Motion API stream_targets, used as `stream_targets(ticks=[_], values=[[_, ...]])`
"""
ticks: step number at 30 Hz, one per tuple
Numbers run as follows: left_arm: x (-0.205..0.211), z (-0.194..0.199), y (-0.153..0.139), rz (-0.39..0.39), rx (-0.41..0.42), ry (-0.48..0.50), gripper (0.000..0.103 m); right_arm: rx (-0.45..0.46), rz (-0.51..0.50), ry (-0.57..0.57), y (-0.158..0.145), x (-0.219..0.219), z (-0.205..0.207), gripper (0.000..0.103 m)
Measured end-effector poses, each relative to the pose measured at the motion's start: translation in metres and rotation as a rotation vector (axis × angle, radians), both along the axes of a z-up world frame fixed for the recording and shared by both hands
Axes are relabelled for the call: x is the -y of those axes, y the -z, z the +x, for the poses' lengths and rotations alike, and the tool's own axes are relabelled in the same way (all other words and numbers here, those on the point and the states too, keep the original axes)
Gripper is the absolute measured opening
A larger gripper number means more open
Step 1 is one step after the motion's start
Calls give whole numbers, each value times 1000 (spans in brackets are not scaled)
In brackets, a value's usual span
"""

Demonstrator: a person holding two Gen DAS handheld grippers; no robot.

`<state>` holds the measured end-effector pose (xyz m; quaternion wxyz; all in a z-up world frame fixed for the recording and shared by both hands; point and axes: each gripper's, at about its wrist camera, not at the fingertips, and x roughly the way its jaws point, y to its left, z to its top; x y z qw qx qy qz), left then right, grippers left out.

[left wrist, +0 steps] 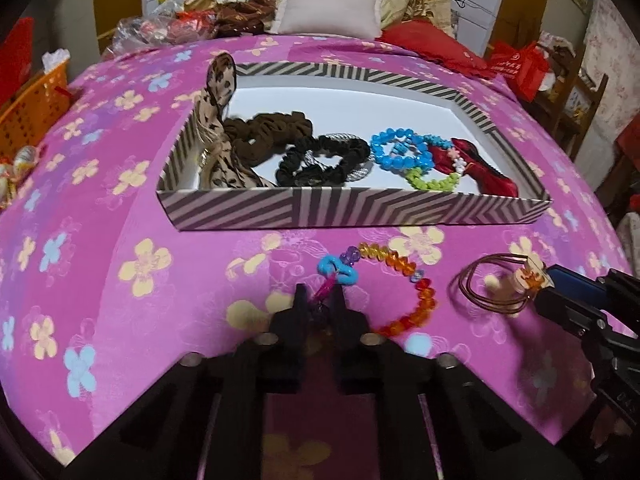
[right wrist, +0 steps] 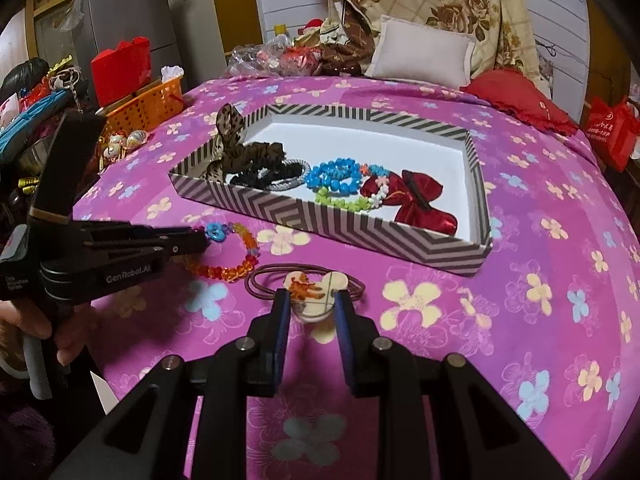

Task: Organize jewelry
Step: 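Grasp the orange beaded charm bracelet with the left gripper while the right holds the hair tie, then carry the hair tie and orange bracelet into the tray with both grippers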

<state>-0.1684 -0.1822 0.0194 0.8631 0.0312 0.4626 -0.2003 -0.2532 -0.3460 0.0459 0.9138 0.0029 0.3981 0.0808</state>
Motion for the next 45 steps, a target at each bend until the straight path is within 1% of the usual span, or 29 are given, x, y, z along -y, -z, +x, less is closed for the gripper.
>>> stream_targets(ticks=[7,17,23,40,45], values=[[-8,-1,-6,-61,-13,-15,6,29,0,0,-11,0,-3,23],[-4,-14,-44,-97,73,24,6,68,0,-2,-27,-1,-7,23],[-5,-16,-65,-117,107,38,6,98,0,1,-39,-1,-10,23],[-1,-13,-104,-78,204,22,6,162,-9,12,-70,0,-7,23],[5,-11,-112,-70,228,24,6,176,-17,18,-78,1,-3,23]])
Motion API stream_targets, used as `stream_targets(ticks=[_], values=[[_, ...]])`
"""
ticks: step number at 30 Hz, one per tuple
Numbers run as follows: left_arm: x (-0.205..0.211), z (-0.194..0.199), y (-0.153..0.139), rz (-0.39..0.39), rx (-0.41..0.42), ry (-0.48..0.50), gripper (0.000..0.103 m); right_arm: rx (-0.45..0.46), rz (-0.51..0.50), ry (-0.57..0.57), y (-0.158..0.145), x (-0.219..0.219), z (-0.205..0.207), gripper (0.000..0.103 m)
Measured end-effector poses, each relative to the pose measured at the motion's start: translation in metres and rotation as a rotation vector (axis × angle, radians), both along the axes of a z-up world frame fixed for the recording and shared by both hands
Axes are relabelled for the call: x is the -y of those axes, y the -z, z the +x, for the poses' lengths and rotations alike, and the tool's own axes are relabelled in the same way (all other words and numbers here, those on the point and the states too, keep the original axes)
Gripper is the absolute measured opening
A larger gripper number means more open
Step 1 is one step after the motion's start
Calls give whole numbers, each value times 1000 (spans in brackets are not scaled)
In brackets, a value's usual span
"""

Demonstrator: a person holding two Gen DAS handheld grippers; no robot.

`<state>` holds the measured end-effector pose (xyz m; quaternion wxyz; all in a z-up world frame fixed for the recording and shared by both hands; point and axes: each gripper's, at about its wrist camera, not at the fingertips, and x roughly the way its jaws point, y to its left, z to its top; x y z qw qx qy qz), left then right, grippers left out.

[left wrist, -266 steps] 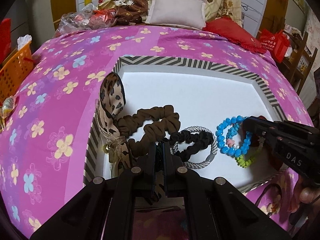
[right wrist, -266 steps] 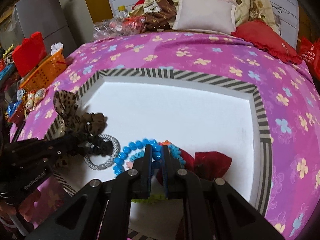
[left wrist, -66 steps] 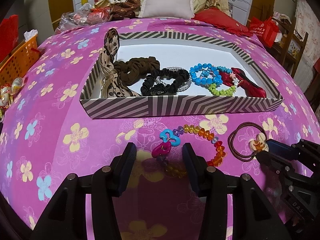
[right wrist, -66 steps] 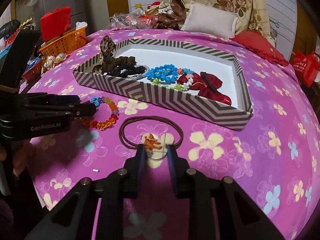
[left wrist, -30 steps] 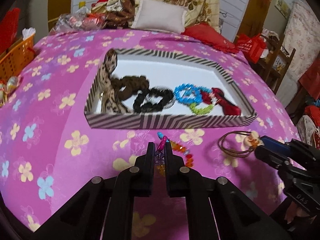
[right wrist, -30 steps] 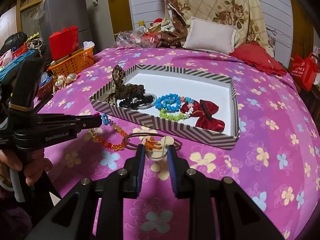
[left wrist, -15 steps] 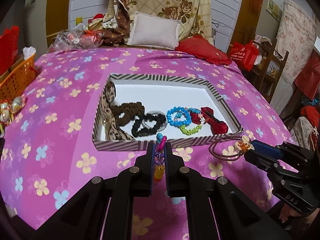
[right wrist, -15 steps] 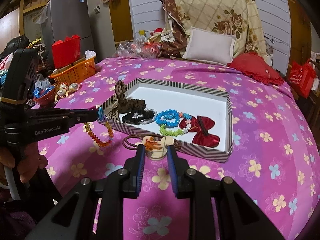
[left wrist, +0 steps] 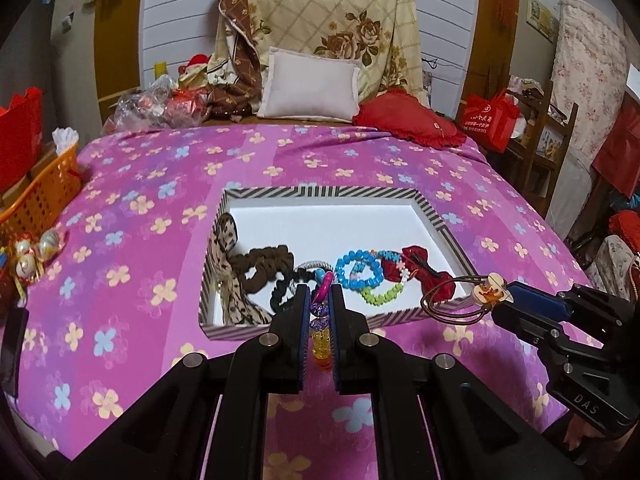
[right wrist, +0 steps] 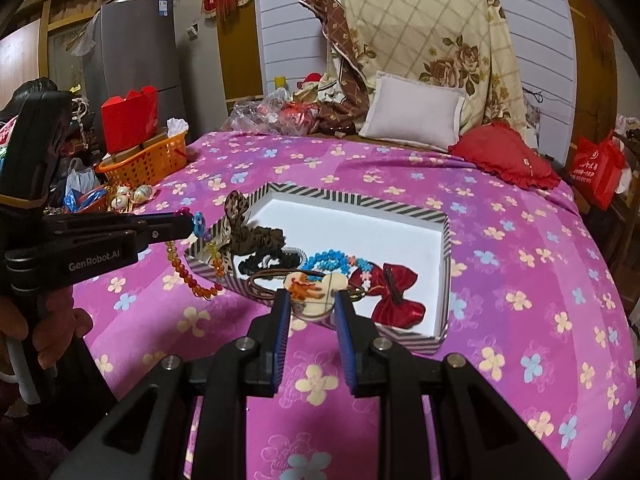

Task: Organize jewelry
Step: 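Carry the hair tie and orange bracelet into the tray with both grippers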

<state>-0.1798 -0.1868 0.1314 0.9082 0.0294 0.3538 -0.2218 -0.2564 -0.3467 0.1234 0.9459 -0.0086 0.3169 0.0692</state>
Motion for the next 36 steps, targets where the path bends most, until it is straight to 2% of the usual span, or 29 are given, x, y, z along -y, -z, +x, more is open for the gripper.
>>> stream_targets(ticks=[18,28,36], values=[[22,35,-8,38,40,-7,6,14,-4,46,-8,19,38,23],[38,72,-5,55,47,-21,6,-11,6,66,3,33,72,23],[50,103,12,68,21,-39,6,-48,30,78,19,42,106,23]])
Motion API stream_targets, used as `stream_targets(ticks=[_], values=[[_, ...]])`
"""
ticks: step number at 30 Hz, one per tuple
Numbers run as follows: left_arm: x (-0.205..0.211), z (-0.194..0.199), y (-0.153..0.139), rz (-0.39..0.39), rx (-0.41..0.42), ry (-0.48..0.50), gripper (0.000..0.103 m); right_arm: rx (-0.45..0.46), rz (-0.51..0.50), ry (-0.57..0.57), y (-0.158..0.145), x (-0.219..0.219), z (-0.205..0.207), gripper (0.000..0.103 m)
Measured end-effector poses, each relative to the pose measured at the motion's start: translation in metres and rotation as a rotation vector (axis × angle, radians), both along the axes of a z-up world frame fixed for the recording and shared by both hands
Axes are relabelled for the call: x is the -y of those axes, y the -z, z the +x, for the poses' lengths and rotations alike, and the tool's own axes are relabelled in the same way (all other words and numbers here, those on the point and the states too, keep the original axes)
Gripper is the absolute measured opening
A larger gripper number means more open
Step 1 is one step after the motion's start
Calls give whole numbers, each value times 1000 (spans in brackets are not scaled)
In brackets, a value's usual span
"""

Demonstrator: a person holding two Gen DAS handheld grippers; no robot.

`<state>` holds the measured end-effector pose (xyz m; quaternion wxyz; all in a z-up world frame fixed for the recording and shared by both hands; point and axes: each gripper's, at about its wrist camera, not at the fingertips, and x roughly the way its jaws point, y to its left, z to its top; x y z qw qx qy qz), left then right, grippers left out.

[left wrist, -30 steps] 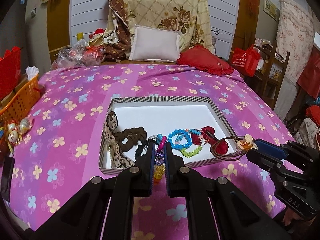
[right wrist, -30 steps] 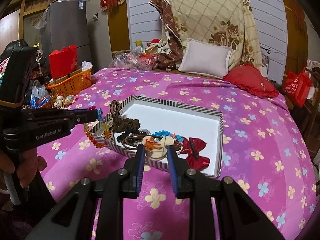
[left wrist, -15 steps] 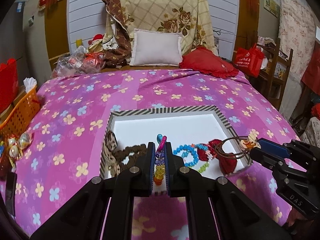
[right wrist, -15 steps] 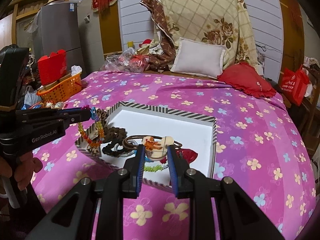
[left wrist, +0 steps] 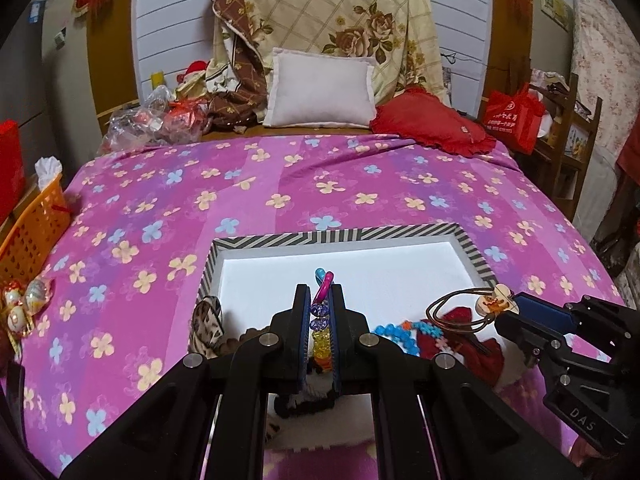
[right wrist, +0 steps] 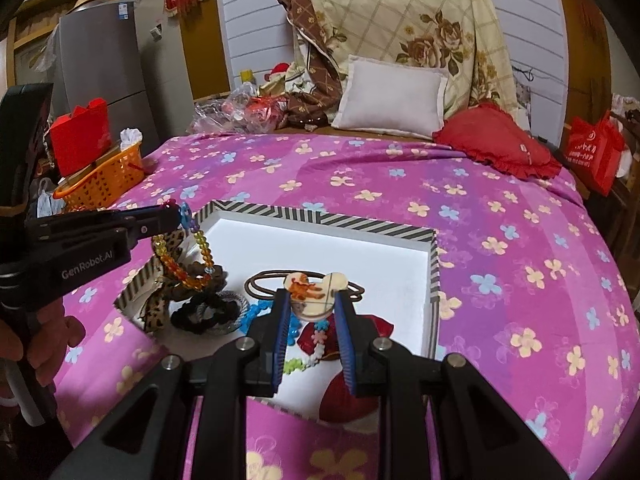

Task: Organize jewelry
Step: 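Carry the hair tie and orange bracelet into the tray with both grippers, then open both grippers to release the hair tie and bracelet in the tray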

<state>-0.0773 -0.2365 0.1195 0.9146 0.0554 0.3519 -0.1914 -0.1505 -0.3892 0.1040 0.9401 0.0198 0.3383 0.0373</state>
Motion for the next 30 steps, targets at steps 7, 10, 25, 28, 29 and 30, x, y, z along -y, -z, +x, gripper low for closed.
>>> stream_targets(ticks=[7,10,25,28,29,30], values=[[5,24,26,34,-49,-27,6,-59,4,2,25,3,32,23],[6,29,37,53,-74,-32,6,-99,5,0,40,4,43,23],[6,33,64,83,-155,-49,6,-212,-12,2,68,2,61,23],[5,32,69,82,-183,-55,8,-221,-13,9,70,2,60,23],[4,32,70,77,-194,-57,13,-220,-11,13,70,3,59,24],[3,32,71,74,-202,-59,15,-219,-8,18,70,3,58,26]])
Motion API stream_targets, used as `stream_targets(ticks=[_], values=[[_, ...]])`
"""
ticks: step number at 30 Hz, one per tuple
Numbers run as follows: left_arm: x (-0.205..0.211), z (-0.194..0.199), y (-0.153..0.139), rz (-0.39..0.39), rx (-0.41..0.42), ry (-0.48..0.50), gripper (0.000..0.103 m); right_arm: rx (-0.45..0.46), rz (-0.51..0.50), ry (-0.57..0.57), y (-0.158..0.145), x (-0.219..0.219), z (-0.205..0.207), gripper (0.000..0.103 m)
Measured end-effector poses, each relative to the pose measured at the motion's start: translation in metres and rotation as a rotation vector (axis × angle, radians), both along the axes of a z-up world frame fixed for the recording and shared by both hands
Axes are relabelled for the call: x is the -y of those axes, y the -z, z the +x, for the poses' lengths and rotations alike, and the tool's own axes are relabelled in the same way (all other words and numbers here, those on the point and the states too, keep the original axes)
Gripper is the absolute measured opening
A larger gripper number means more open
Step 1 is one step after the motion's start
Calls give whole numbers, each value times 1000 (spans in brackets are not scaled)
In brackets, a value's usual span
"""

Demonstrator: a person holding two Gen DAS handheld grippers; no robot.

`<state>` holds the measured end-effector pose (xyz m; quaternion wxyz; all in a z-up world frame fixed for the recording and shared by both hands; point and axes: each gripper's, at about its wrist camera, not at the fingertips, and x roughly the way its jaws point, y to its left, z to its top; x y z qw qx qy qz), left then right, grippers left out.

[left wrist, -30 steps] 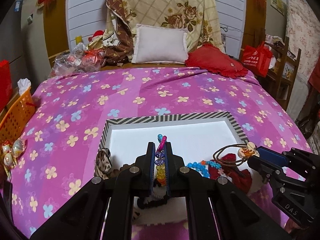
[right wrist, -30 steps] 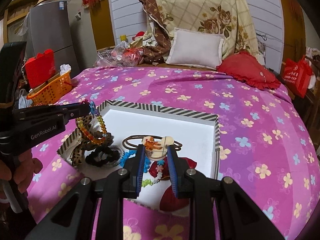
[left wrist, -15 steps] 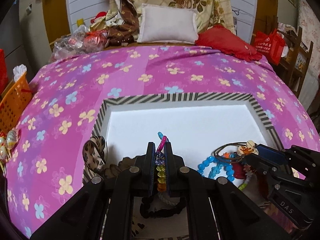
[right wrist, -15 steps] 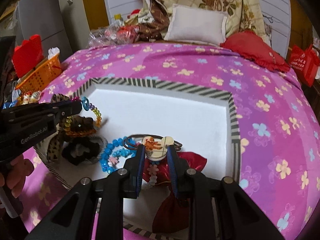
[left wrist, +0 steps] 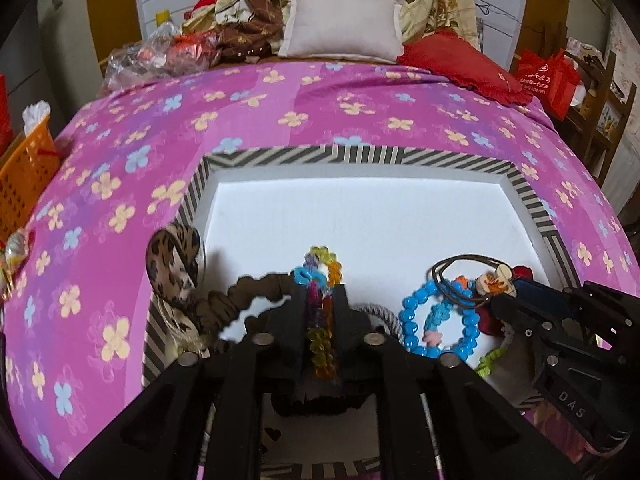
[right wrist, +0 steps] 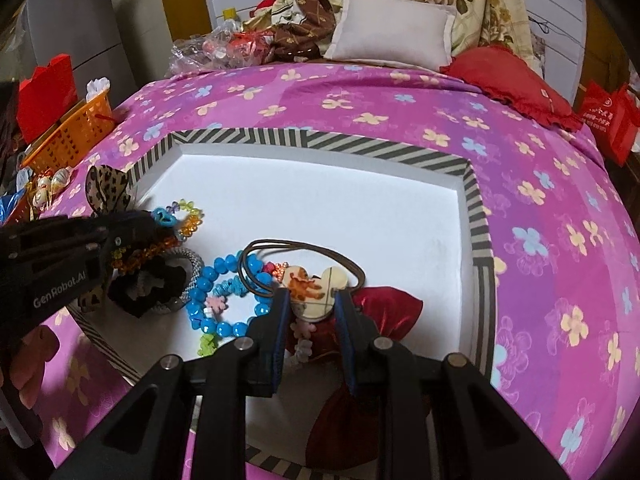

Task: Organize jewelry
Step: 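Open both grippers to release the hair tie and bracelet in the tray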

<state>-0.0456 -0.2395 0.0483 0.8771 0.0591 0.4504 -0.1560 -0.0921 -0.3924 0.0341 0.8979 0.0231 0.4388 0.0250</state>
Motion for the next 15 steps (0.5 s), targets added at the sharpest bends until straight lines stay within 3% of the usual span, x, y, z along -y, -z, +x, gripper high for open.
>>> stream_targets(ticks=[5,15], values=[[-4,-7,-2,-13,15,-11,30,28,23,16,-7,2,-11,40],[-14,-28,-16,-34,43,-25,33,79,26,40,-21,-5,-41,56]])
